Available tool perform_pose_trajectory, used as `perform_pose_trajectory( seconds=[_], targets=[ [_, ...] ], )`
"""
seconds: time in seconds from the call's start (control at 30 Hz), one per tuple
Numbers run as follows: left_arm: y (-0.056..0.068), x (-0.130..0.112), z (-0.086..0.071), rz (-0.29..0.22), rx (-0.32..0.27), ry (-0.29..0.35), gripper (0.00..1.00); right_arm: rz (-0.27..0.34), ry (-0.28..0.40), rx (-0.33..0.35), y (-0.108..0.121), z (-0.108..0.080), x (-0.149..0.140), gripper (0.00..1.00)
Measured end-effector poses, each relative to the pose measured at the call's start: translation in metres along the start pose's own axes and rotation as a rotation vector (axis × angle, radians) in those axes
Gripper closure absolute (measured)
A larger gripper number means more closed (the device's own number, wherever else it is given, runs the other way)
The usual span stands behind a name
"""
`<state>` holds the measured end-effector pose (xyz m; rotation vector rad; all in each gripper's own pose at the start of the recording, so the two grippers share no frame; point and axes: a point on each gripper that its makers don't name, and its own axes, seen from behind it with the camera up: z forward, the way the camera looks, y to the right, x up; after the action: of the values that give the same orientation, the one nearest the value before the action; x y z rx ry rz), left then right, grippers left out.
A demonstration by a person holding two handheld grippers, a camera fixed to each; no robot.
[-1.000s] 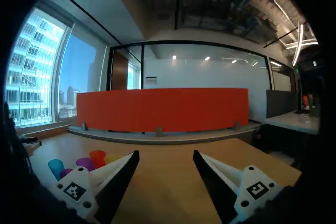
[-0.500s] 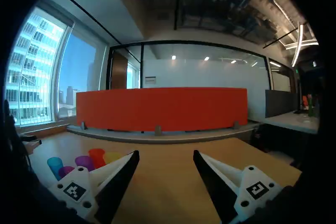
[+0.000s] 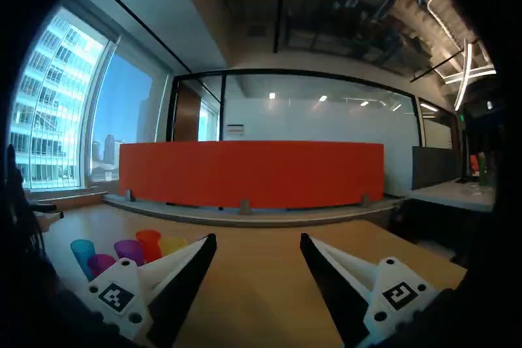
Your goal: Pour water
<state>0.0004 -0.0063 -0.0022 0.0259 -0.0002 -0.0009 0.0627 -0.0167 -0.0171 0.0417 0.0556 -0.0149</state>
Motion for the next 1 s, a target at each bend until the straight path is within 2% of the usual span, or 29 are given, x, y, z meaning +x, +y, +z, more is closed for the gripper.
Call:
perform_pose_trajectory(
  seconds=[0.4, 0.8, 1.0],
  targets=[
    [0.000, 0.000, 0.001, 0.001, 0.000, 0.000, 0.10, -0.031, 0.005, 0.013, -0.004, 0.006, -0.006, 0.01],
    [0.000, 0.000, 0.001, 0.000, 0.000, 0.000, 0.10, -0.013, 0.015, -0.007, -0.006, 0.019, -0.003, 0.01],
    [0.000, 0.000, 0.000, 0.001, 0.000, 0.000, 0.10, -0.016, 0.012, -0.015, -0.006, 0.019, -0.009, 0.01]
  ],
)
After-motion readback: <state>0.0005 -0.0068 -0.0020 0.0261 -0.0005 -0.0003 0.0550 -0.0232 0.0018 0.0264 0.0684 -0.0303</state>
